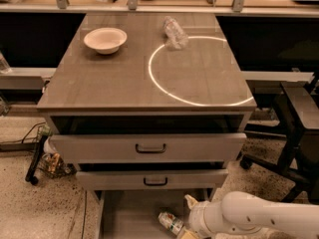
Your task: Pick 7up can from bottom drawer and place on counter
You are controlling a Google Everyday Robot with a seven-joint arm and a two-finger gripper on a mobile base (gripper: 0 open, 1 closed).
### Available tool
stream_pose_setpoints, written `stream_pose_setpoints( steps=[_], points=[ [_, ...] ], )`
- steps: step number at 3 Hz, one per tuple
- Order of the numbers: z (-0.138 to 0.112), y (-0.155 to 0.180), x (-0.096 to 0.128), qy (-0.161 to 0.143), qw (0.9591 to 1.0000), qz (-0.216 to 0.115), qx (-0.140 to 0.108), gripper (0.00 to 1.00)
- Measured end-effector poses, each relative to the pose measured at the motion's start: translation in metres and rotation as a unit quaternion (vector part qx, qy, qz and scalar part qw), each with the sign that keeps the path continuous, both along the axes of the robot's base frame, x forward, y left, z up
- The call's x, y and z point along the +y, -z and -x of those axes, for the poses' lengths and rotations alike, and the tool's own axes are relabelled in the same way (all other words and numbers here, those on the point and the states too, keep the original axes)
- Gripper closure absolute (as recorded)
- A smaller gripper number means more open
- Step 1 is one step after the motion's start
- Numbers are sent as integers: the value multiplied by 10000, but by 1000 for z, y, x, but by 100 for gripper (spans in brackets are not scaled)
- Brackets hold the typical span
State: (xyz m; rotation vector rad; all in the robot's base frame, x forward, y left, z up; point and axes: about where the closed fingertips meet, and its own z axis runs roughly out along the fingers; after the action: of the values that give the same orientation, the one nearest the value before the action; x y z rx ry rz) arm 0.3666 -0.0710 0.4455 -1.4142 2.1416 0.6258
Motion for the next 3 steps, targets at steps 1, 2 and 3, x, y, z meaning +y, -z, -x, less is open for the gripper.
stream_pose_setpoints(
  steps=[1,2,3],
  points=[
    [-14,34,11,104,9998,-117,-102,0],
    [-46,113,18,502,9984,-158,-205,0],
    [-45,116,20,513,9984,-179,-170,0]
  ],
)
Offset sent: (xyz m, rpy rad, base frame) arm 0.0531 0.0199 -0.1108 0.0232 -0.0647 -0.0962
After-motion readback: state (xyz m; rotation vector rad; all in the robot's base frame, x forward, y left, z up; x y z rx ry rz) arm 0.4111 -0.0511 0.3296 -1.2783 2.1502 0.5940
